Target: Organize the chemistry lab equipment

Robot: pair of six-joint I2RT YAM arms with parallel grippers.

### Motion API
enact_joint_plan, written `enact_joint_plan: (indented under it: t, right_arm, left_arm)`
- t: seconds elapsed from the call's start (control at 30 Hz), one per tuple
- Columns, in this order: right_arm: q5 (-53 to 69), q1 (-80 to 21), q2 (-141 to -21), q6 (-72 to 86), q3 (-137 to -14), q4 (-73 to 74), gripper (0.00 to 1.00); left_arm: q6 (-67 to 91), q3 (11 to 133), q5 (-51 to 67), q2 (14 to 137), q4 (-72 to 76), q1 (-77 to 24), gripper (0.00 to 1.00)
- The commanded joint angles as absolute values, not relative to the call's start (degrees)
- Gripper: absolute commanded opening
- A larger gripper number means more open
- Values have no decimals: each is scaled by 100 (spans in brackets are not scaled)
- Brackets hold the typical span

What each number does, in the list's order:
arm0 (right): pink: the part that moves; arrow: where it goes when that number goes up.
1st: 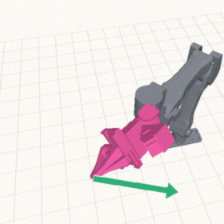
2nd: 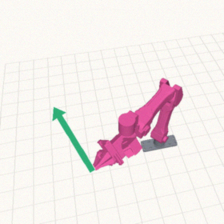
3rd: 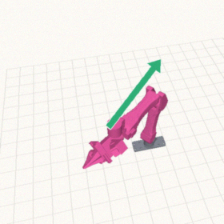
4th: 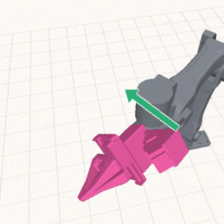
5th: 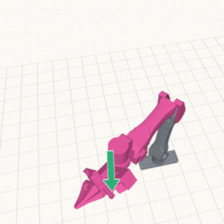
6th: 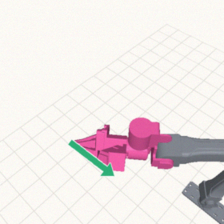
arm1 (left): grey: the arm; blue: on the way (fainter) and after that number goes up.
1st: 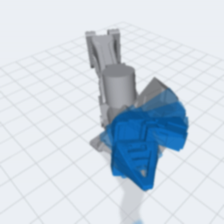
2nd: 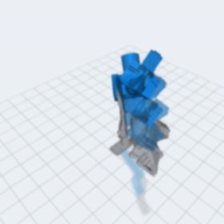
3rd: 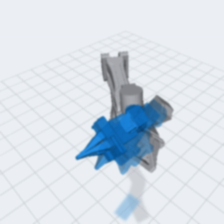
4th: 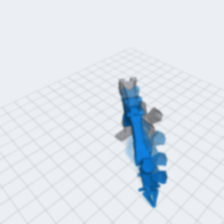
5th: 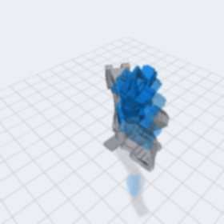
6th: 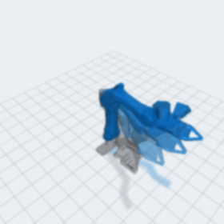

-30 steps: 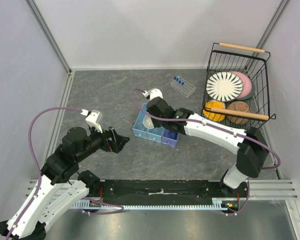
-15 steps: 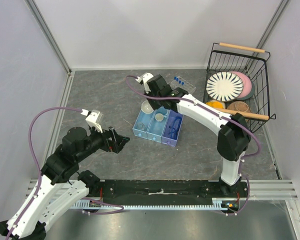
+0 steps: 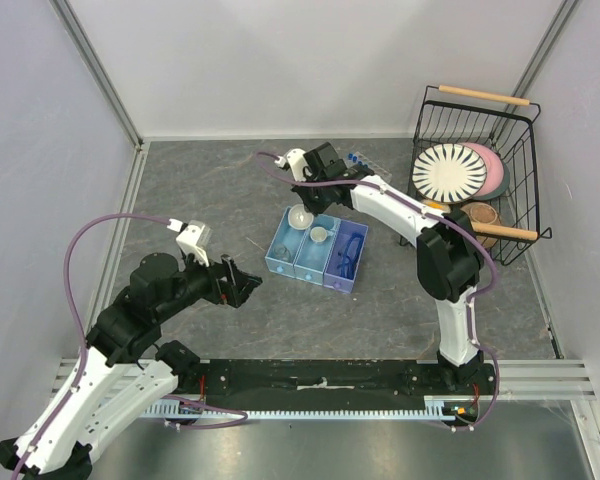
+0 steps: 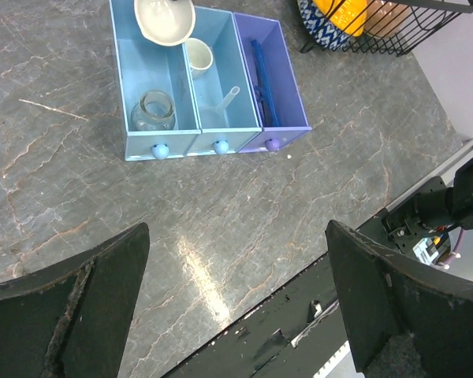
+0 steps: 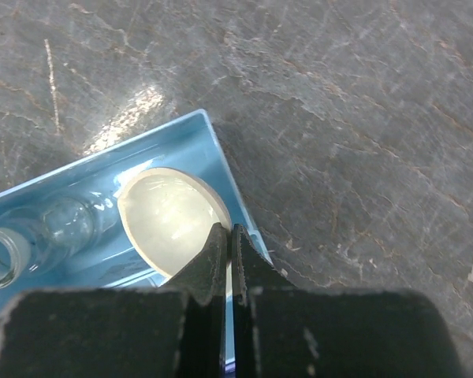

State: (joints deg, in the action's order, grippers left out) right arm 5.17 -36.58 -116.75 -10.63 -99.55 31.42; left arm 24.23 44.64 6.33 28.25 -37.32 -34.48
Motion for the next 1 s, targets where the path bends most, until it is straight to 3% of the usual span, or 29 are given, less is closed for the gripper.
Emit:
enact_joint_plan:
  t: [0.0, 0.97]
  right_arm:
    - [1046, -3718, -11804, -1301, -10265, 3173, 0]
    - [615, -4078, -12753, -1722, -11215, 4210, 0]
  left_arm:
    - [2250, 4386, 738, 2918, -3437, -3445, 100]
    - [2153, 4377, 861, 3059, -3322, -3445, 100]
